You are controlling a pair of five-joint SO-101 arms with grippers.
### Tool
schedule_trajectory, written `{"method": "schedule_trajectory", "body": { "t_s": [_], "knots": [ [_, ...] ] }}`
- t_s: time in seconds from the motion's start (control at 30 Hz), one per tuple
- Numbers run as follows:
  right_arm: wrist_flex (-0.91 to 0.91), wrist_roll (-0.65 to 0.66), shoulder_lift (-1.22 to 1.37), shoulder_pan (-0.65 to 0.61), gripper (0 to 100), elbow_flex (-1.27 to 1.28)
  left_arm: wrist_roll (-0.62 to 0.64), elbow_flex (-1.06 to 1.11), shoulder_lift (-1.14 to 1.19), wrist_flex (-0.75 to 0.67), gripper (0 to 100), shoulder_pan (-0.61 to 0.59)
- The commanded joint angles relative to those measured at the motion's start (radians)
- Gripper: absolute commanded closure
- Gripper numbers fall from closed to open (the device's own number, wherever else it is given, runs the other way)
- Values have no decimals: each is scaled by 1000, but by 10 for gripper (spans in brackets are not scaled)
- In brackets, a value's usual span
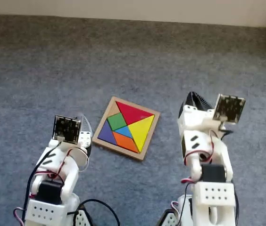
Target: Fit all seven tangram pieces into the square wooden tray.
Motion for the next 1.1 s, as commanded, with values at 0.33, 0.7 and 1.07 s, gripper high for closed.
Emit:
{"method": "schedule_trajectory", "body": {
  "t_s": [0.33, 0.7, 1.07],
  "knots": [
    [200, 14, -516, -47, 971, 110, -14, 1, -33, -18, 976, -13],
    [470, 14, -602, -41, 971, 217, -14, 28, -33, -20, 976, -15],
    [573, 12, -599, -39, 971, 544, -15, 38, -33, -20, 976, -15]
  ]
}}
